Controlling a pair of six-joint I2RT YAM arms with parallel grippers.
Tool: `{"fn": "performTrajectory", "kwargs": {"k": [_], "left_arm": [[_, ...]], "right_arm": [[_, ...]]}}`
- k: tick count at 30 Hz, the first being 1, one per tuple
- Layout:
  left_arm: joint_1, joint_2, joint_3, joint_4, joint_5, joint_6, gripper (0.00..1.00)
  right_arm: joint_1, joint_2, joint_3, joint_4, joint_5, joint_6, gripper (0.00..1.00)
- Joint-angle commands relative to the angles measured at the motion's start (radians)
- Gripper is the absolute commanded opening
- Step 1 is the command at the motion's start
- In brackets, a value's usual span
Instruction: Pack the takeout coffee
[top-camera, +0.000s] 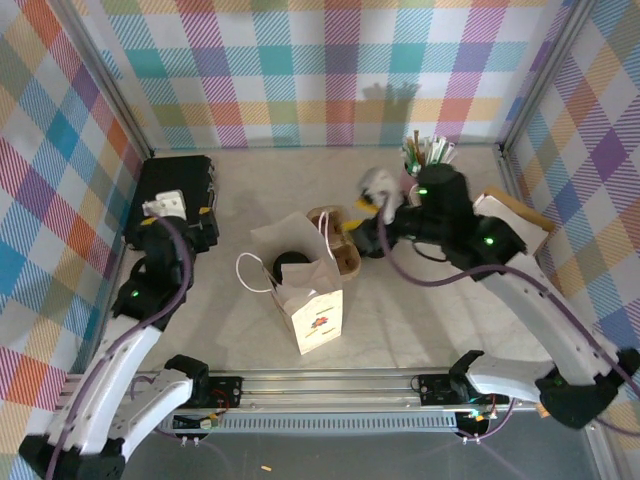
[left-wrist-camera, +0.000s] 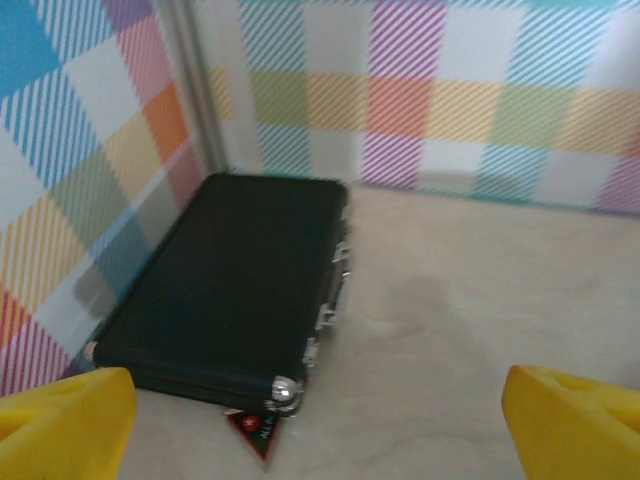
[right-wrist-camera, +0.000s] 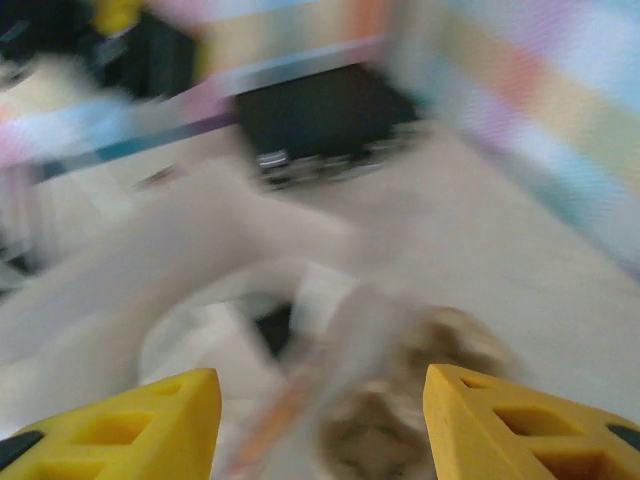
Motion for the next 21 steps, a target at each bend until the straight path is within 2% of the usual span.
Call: {"fn": "performTrajectory", "kwargs": {"k": [1,5,8,9,12,15,19,21], "left_arm": [[0.075,0.106,-0.107,0.277,-0.058,0.007,0.95],[0.11,0.248,-0.237,0.519,-0.053,0.063,0.96],[0.135,0.316,-0.296,0.645,-0.055,0.08,0.97],[0.145,0.333,-0.325,0.698,-0.035,0.096,0.98],[0.187,0.38,-0.409,0.867,0.056,0.111,0.99],[0.228,0.441,-0.481,1.046,0.173,0.109,1.0],[0.242,0.467,-0.41,0.923,0.316,0.137,1.0],[0.244,0.462,-0.413,0.939,0.351,0.156,1.0]], "right_arm": [[-0.17,-0.049,-0.226,0.26,0.21,0.173,0.56],[-0.369,-0.128,-0.535,0.491,0.255,0.223,0.55],[-0.457,-0.199,-0.729,0.642,0.244,0.223,0.56],[-0.492,-0.214,-0.79,0.682,0.243,0.246,0.57],[-0.606,-0.219,-0.971,0.849,0.129,0.261,0.57],[-0.643,-0.157,-1.101,1.04,0.065,0.181,0.6],[-0.67,-0.02,-1.128,1.228,-0.031,0.146,0.6],[-0.671,0.069,-1.114,1.329,-0.058,0.134,0.6]]}}
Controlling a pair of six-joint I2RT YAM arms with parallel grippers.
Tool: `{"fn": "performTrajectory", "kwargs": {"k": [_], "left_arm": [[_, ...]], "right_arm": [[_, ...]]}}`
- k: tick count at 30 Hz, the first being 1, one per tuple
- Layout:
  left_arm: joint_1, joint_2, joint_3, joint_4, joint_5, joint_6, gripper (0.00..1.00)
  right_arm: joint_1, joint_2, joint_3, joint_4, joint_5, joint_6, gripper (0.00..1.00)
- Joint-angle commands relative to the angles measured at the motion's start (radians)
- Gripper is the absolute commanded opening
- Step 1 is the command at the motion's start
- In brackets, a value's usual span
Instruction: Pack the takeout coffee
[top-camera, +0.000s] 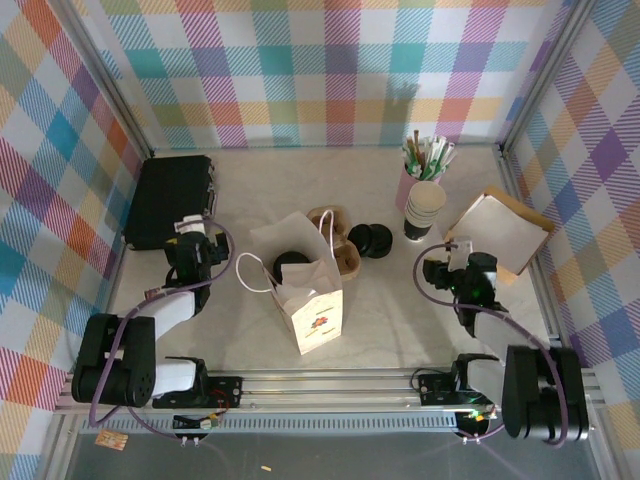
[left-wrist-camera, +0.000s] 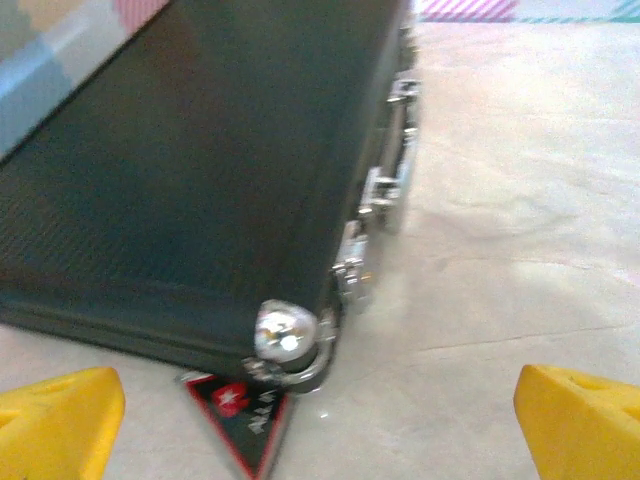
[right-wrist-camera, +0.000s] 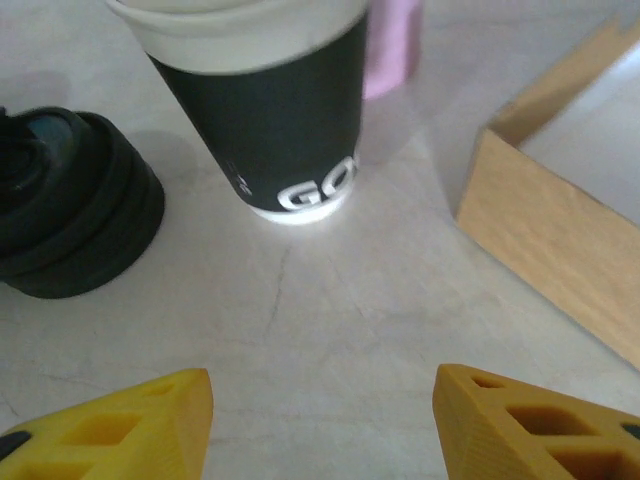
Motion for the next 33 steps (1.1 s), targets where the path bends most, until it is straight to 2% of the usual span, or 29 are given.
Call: {"fn": "performTrajectory", "kwargs": {"k": [1,3,5,8,11,12,14,18,19,22,25,28,33], "left_arm": [[0.015,-0.013,0.006,0.144,0.152,0.054,1.0],[0.055,0.003,-0.071,0.365,0.259,0.031,1.0],[0.094,0.045,-0.07,0.428,0.303,-0.003,1.0],[0.126,0.06,0.007,0.281,0.373,0.004,1.0],[0.126,0.035,0.152,-0.079,0.38,0.018,1.0],[0.126,0.039,0.171,-0.126,0.395,0.025,1.0],[0.128,0.06,0.132,-0.048,0.384,-0.006,1.0],[0.129,0.043,0.116,-0.031,0.386,-0.007,1.0],[0.129,0.028,0.096,-0.002,0.409,0.003,1.0],[0.129,-0.033,0.006,0.099,0.447,0.022,1.0],[0.126,-0.053,-0.014,0.036,0.423,-0.035,1.0],[0.082,-0.011,-0.051,0.17,0.427,-0.062,1.0],[0.038,0.245,-0.127,0.551,0.35,-0.053,1.0]], "right_arm": [[-0.008,0.107,0.04,0.308,-0.118,-0.068,0.61],[-0.018,0.162,0.105,0.253,-0.164,-0.066,0.62],[-0.027,0.194,0.144,0.215,-0.215,-0.061,0.62],[-0.033,0.228,0.106,0.367,-0.267,-0.009,0.62],[-0.032,0.261,0.094,0.414,-0.199,0.016,0.66],[-0.031,0.297,0.074,0.486,-0.211,0.013,0.66],[-0.031,0.348,0.059,0.566,-0.178,0.03,0.69],[-0.028,0.427,0.051,0.662,-0.172,0.032,0.73],[-0.029,0.404,0.055,0.61,-0.154,0.03,0.74],[-0.027,0.416,0.07,0.604,-0.148,0.036,0.78],[-0.028,0.413,0.093,0.558,-0.154,0.034,0.79],[-0.028,0.41,0.093,0.553,-0.148,0.036,0.79],[-0.027,0.406,0.091,0.553,-0.066,0.065,0.88]]}}
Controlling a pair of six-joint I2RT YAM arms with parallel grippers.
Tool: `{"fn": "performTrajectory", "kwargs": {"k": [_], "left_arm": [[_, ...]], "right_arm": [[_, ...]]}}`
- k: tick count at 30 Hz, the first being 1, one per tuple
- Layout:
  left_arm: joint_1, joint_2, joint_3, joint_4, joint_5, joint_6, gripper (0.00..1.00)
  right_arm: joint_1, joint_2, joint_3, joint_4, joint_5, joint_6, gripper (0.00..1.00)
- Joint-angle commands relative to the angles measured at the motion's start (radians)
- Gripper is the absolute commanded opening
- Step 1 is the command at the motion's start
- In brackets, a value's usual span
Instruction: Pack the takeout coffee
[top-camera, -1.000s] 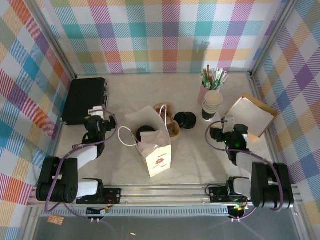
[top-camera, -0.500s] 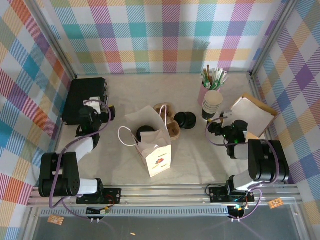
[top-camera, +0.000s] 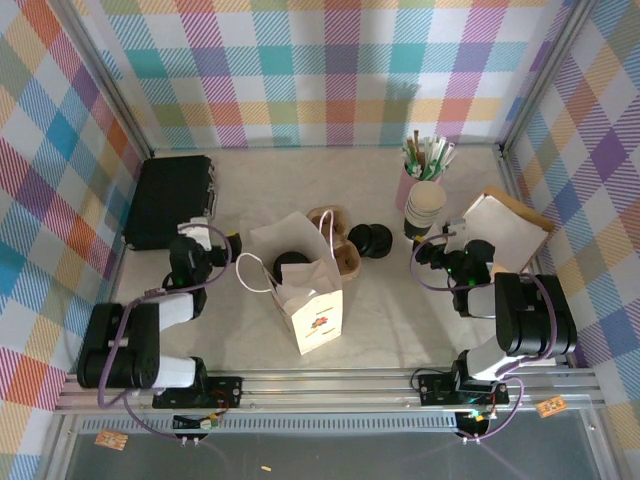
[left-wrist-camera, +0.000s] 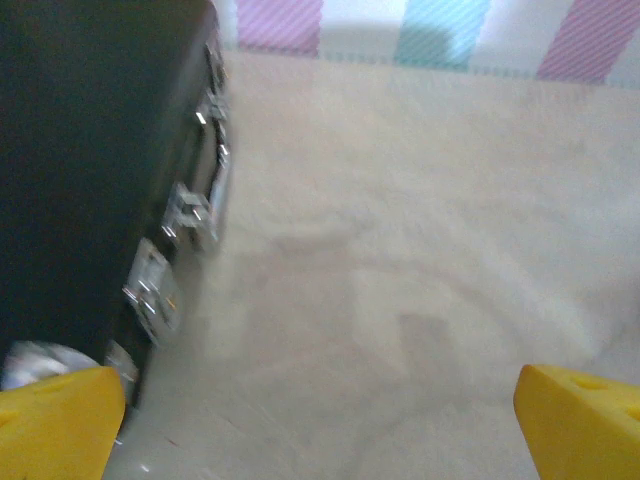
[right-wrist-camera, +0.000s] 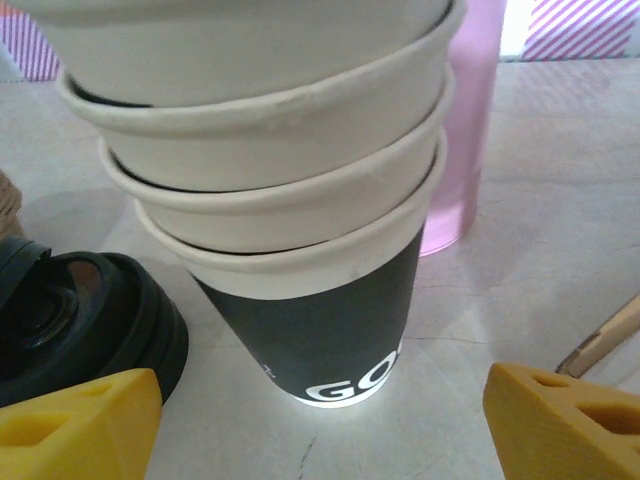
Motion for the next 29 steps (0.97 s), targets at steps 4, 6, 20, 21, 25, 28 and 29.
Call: {"fn": "performTrajectory", "kwargs": {"k": [4,6,20,21,25,28,29], "left_arm": [[-0.041,0.138,0.037,0.115,-0.271,-0.068,1.0],[-0.086,0.161,0.066,0.1,-0.332,-0.025,1.0],[-0.092,0.16,0.072,0.085,-0.317,-0.018,1.0],[-0.092,0.162,0.071,0.088,-0.315,-0.018,1.0],[-0.088,0.162,0.076,0.079,-0.297,-0.016,1.0],[-0.09,0.16,0.071,0.087,-0.304,-0.015,1.0],[-0.095,0.156,0.061,0.099,-0.329,-0.016,1.0]], "right_arm": [[0.013,-0.004,0.063,-0.078,0.209,0.086,0.99],[0.037,-0.001,0.083,-0.113,0.266,0.076,0.99],[0.055,0.001,0.096,-0.134,0.304,0.07,0.99],[0.055,0.0,0.096,-0.135,0.306,0.07,0.99],[0.054,0.001,0.096,-0.134,0.305,0.069,0.99],[0.055,0.001,0.096,-0.134,0.305,0.07,0.99],[0.055,0.001,0.096,-0.134,0.305,0.07,0.99]]}}
